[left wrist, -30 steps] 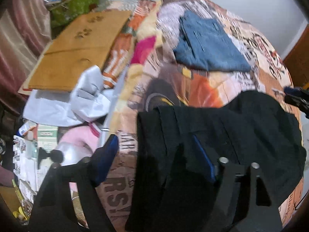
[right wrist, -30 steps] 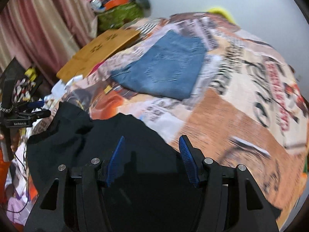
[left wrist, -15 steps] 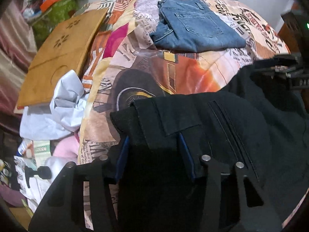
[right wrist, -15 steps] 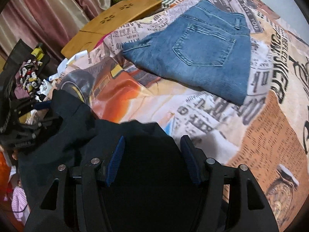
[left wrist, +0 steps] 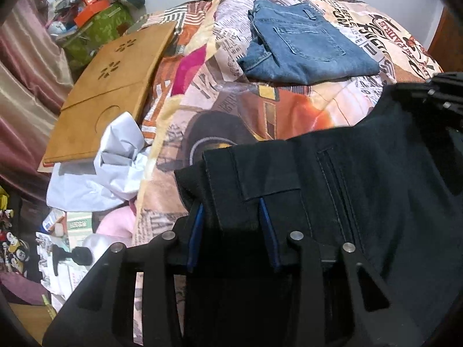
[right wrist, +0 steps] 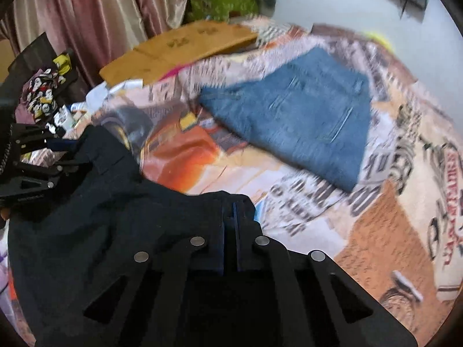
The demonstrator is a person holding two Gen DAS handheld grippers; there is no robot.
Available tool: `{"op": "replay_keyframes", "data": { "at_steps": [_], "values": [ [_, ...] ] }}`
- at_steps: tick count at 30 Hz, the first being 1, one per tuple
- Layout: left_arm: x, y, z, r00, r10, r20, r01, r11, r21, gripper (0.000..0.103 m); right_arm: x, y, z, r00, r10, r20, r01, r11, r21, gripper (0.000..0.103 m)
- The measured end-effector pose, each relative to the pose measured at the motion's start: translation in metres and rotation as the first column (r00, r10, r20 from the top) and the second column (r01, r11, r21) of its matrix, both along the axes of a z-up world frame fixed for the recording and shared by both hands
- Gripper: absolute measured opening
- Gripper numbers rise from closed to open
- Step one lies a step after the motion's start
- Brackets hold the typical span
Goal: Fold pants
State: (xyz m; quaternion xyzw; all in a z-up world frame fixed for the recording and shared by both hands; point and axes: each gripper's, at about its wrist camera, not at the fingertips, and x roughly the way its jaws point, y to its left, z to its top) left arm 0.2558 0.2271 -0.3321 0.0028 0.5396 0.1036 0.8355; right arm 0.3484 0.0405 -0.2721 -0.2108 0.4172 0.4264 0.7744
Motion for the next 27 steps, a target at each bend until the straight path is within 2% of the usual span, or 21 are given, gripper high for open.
{"op": "replay_keyframes", "data": {
  "at_steps": [2,4,5,8,11,14,16,17,18,19,21,23,27],
  "values": [
    [0.006,0.000,0.002,1.000,0.010,0.000,-0.010,0.998,0.054,0.032,0.004,0.000,0.006,0.999,-0.024,0.029,0.024,1.000,0.009,0.003],
    [0.013,0.005,0.000,0.999,0.039,-0.011,-0.038,0.994,0.099,0.019,0.012,-0.002,0.009,0.996,-0.071,0.049,0.070,0.997,0.015,0.003],
    [0.016,0.010,-0.003,0.998,0.057,-0.025,-0.054,0.993,0.109,0.019,0.017,-0.003,0.009,0.993,-0.103,0.060,0.103,0.995,0.017,0.003],
    [0.016,0.026,-0.015,0.995,0.089,-0.051,-0.086,0.994,0.062,0.018,0.032,-0.011,0.006,0.980,-0.187,0.068,0.188,0.982,-0.012,0.004],
    [0.007,0.020,0.001,0.999,0.052,-0.015,-0.051,0.998,0.042,0.018,0.043,-0.025,0.010,0.971,-0.240,-0.007,0.240,0.970,-0.030,0.009],
    [-0.005,0.021,0.024,0.998,0.054,0.042,-0.054,0.999,0.006,0.019,0.037,-0.041,0.029,0.966,-0.257,-0.011,0.257,0.966,-0.002,0.017],
    [-0.009,0.026,0.038,0.996,0.074,0.057,-0.073,0.997,-0.034,0.023,0.027,-0.052,0.047,0.964,-0.265,0.023,0.264,0.964,0.026,0.040],
    [-0.012,0.030,0.043,0.994,0.091,0.064,-0.087,0.994,-0.061,0.027,0.020,-0.059,0.056,0.963,-0.266,0.045,0.264,0.963,0.047,0.046],
    [-0.014,0.033,0.046,0.992,0.108,0.068,-0.102,0.991,-0.084,0.039,0.012,-0.064,0.064,0.963,-0.262,0.065,0.258,0.964,0.068,0.051],
    [-0.019,0.038,0.050,0.988,0.131,0.076,-0.123,0.986,-0.110,0.051,0.006,-0.069,0.070,0.963,-0.256,0.080,0.250,0.965,0.079,0.052],
    [-0.027,0.042,0.055,0.981,0.168,0.095,-0.154,0.978,-0.142,0.060,-0.010,-0.081,0.082,0.965,-0.240,0.109,0.232,0.969,0.082,0.052],
    [-0.033,0.041,0.055,0.980,0.180,0.083,-0.164,0.971,-0.177,0.061,-0.023,-0.091,0.086,0.965,-0.233,0.121,0.225,0.971,0.077,0.052],
    [-0.040,0.030,0.035,0.985,0.172,-0.016,-0.170,0.947,-0.274,0.061,-0.046,-0.119,0.081,0.961,-0.250,0.116,0.245,0.968,0.052,0.052]
  ]
}}
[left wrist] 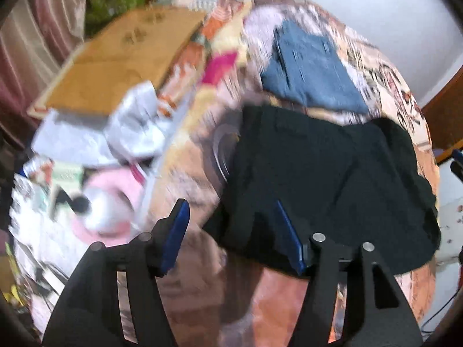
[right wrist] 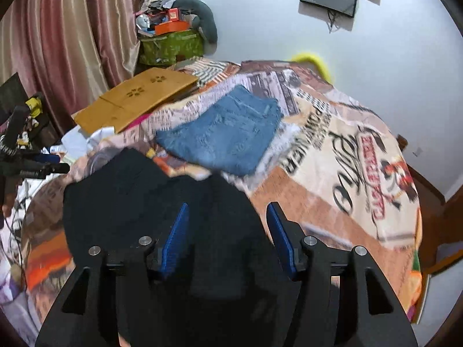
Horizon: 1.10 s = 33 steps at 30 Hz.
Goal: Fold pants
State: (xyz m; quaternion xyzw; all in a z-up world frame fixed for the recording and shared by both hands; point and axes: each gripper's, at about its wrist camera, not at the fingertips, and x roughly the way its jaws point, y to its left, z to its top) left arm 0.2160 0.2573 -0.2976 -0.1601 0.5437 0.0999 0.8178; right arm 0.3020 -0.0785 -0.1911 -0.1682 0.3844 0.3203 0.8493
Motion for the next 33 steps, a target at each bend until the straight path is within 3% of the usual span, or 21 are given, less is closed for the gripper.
{"op": "replay_keyframes", "data": {
  "at_steps": [3,7,9,10,12,13,15,18,23,26,30,33],
  "values": [
    [-0.003,-0.009,-0.021,0.998,0.002,-0.061,-0.005,0.999,-0.053,0.061,-0.016,-0.026,-0.011,0.999,-0.036,-0.024,0.035,0.999,-0.015,0.052],
    [-0.006,-0.014,-0.041,0.996,0.041,-0.077,-0.055,0.981,-0.188,0.059,-0.032,-0.060,-0.026,0.993,-0.093,-0.071,0.092,0.996,-0.019,0.052],
    [-0.007,-0.022,-0.040,0.996,0.058,-0.065,-0.066,0.991,-0.118,0.049,-0.038,-0.076,-0.034,0.987,-0.129,-0.097,0.128,0.992,-0.018,0.052],
    [-0.007,-0.025,-0.037,0.997,0.048,-0.057,-0.054,0.994,-0.098,0.038,-0.040,-0.083,-0.039,0.982,-0.149,-0.113,0.149,0.989,-0.015,0.052],
    [-0.008,-0.032,-0.029,0.999,0.037,-0.024,-0.038,0.997,-0.062,0.026,-0.041,-0.097,-0.049,0.971,-0.187,-0.150,0.189,0.982,-0.005,0.052],
    [-0.008,-0.036,-0.023,0.999,0.037,-0.007,-0.037,0.999,-0.020,0.012,-0.042,-0.104,-0.055,0.963,-0.208,-0.171,0.211,0.977,-0.003,0.052],
    [-0.011,-0.038,-0.013,0.999,0.037,0.018,-0.038,0.997,0.073,0.012,-0.044,-0.113,-0.069,0.946,-0.240,-0.218,0.244,0.970,-0.009,0.052],
    [-0.017,-0.036,-0.012,0.999,0.042,0.025,-0.044,0.995,0.095,0.012,-0.051,-0.130,-0.089,0.915,-0.274,-0.297,0.292,0.956,0.019,0.052],
    [-0.018,-0.044,-0.046,0.998,0.011,-0.063,-0.001,0.988,0.152,0.019,-0.061,-0.152,-0.092,0.891,-0.310,-0.331,0.364,0.925,0.112,0.054],
    [-0.020,-0.053,-0.037,0.998,-0.018,-0.063,0.031,0.977,0.210,0.021,-0.063,-0.159,-0.088,0.883,-0.332,-0.331,0.385,0.916,0.108,0.054],
    [-0.018,-0.048,-0.017,0.998,-0.010,-0.058,0.021,0.981,0.192,0.022,-0.065,-0.185,-0.074,0.882,-0.382,-0.278,0.424,0.899,0.110,0.054],
    [-0.013,-0.047,0.006,1.000,0.009,-0.006,-0.008,0.982,0.190,0.032,-0.061,-0.218,-0.068,0.859,-0.447,-0.251,0.487,0.864,0.128,0.054]
  ]
}}
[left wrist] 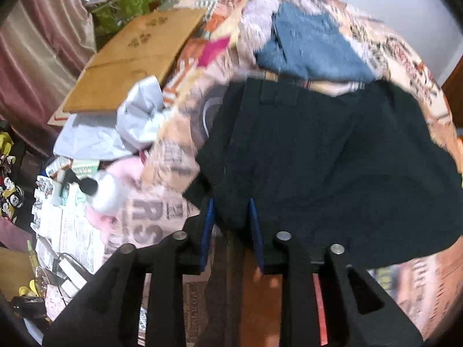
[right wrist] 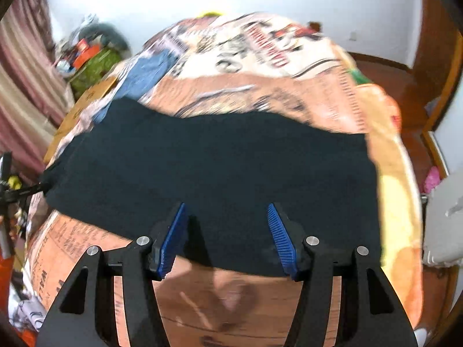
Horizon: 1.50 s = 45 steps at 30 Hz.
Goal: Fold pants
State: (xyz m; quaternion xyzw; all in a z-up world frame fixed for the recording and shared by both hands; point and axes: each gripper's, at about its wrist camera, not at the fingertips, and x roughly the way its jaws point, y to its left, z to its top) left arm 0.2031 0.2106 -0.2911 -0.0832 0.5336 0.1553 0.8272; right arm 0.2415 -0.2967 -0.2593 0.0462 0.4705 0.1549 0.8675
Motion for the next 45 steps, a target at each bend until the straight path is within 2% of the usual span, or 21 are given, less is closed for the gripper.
{"op": "replay_keyframes", "data": {
  "at_steps": [1,3,8,13,17,19,22,23,26,31,34,39,41,45],
  "values": [
    [0.001,-0.001,0.007,1.000,0.002,0.021,-0.002,1.000,0.000,0.040,0.003,-0.012,0.000,1.000,-0.028,0.005,0.028,1.000,-0.001,0.054],
    [0.008,-0.007,0.018,0.998,0.001,0.062,-0.001,1.000,-0.003,0.049,0.007,-0.032,-0.001,0.996,-0.086,0.002,0.086,0.996,-0.006,0.054],
    [0.032,-0.039,0.024,0.996,-0.063,0.068,0.064,0.998,-0.010,0.053,0.018,-0.078,-0.013,0.980,-0.196,-0.020,0.196,0.981,-0.006,0.054],
    [0.055,-0.071,-0.002,0.993,-0.116,0.006,0.116,0.992,-0.055,0.053,0.036,-0.100,-0.028,0.970,-0.239,-0.047,0.239,0.971,0.012,0.054],
    [0.065,-0.090,-0.038,0.988,-0.131,-0.080,0.124,0.988,-0.089,0.054,0.055,-0.104,-0.038,0.971,-0.235,-0.047,0.236,0.972,0.010,0.054],
    [0.062,-0.095,-0.044,0.990,-0.117,-0.075,0.114,0.992,-0.048,0.062,0.062,-0.105,-0.044,0.973,-0.229,-0.039,0.229,0.973,-0.003,0.054],
    [0.058,-0.105,-0.041,0.989,-0.133,-0.069,0.136,0.990,0.028,0.063,0.073,-0.105,-0.055,0.974,-0.222,-0.053,0.222,0.975,-0.003,0.054],
    [0.058,-0.107,-0.041,0.988,-0.139,-0.073,0.142,0.989,0.046,0.063,0.075,-0.104,-0.059,0.974,-0.219,-0.060,0.219,0.976,0.000,0.052],
    [0.059,-0.113,-0.042,0.985,-0.150,-0.085,0.157,0.984,0.085,0.063,0.078,-0.102,-0.069,0.975,-0.207,-0.076,0.208,0.978,0.008,0.036],
    [0.059,-0.113,-0.042,0.985,-0.149,-0.089,0.158,0.982,0.102,0.063,0.071,-0.104,-0.066,0.973,-0.231,-0.031,0.231,0.973,0.013,0.015],
    [0.061,-0.113,-0.043,0.986,-0.144,-0.088,0.153,0.983,0.100,0.063,0.069,-0.106,-0.063,0.970,-0.241,-0.008,0.241,0.970,0.017,0.012],
    [0.061,-0.114,-0.044,0.986,-0.141,-0.086,0.150,0.983,0.104,0.063,0.064,-0.100,-0.052,0.962,-0.262,0.073,0.267,0.961,-0.069,0.007],
    [0.060,-0.113,-0.044,0.986,-0.140,-0.085,0.149,0.984,0.100,0.063,0.062,-0.102,-0.048,0.959,-0.268,0.094,0.275,0.959,-0.074,0.005],
    [0.061,-0.113,-0.042,0.985,-0.147,-0.091,0.156,0.983,0.099,0.062,0.065,-0.102,-0.049,0.972,-0.228,0.052,0.231,0.971,-0.063,0.005]
  ]
}}
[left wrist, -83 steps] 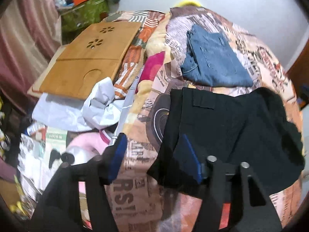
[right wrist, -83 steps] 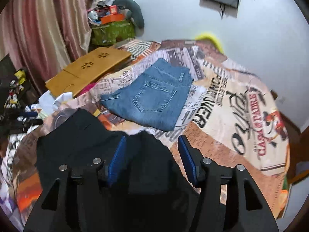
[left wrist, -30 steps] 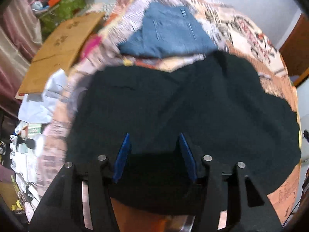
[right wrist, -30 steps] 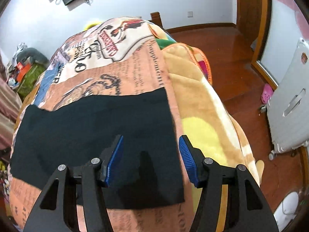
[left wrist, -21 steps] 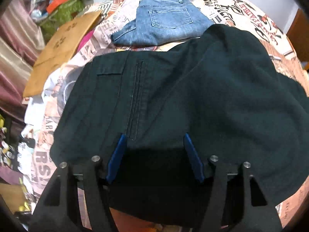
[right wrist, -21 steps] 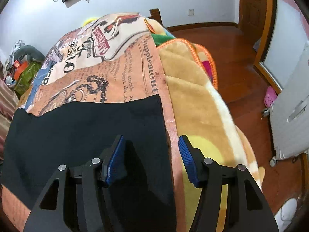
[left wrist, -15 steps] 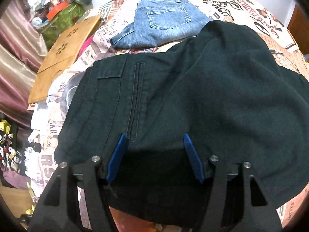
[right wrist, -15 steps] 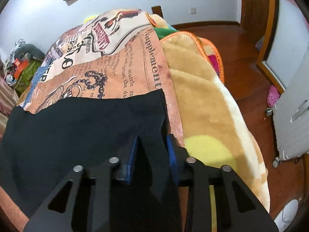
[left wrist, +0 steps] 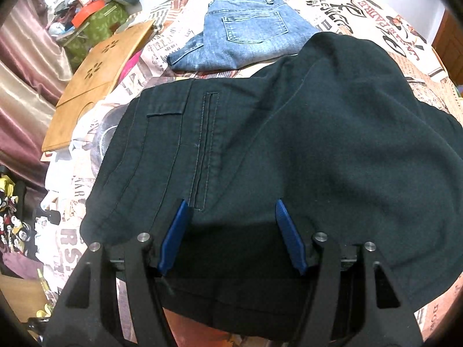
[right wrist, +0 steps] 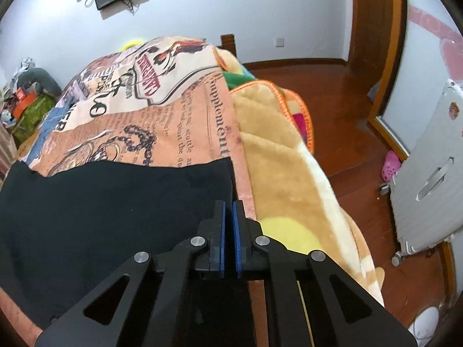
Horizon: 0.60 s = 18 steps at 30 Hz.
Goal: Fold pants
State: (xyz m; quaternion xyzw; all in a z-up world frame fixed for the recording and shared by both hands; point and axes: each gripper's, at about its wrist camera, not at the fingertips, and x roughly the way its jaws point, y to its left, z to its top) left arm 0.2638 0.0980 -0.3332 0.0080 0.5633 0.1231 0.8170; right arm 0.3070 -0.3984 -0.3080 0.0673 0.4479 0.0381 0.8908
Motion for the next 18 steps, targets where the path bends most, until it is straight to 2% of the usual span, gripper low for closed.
{"op": "replay_keyframes", "data": {
  "at_steps": [2,4,7,11,16,18],
  "values": [
    [0.003,0.000,0.004,1.000,-0.014,-0.017,0.014,1.000,0.007,0.062,0.000,0.002,0.001,1.000,0.005,-0.019,-0.005,1.000,-0.015,0.005],
    [0.005,0.001,0.009,1.000,-0.014,-0.016,0.014,1.000,-0.009,0.062,0.000,0.005,0.001,1.000,0.010,-0.027,-0.011,0.999,-0.030,0.011],
    [0.006,-0.001,0.025,1.000,-0.015,0.022,0.016,0.998,-0.057,0.062,0.003,0.004,-0.003,0.999,0.013,-0.038,-0.014,1.000,-0.023,0.013],
    [0.009,-0.015,0.040,0.997,-0.052,0.058,0.055,0.997,-0.061,0.063,0.010,0.002,-0.014,0.998,0.013,-0.069,-0.012,1.000,0.012,0.013],
    [0.015,-0.041,0.034,0.992,-0.114,0.047,0.117,0.991,-0.067,0.066,0.008,0.005,-0.016,0.999,0.029,-0.045,-0.028,0.999,0.014,0.006],
    [0.017,-0.050,0.026,0.992,-0.117,0.043,0.118,0.993,-0.028,0.068,0.008,0.008,-0.016,0.998,0.039,-0.045,-0.039,0.999,0.002,0.006]
  ]
}}
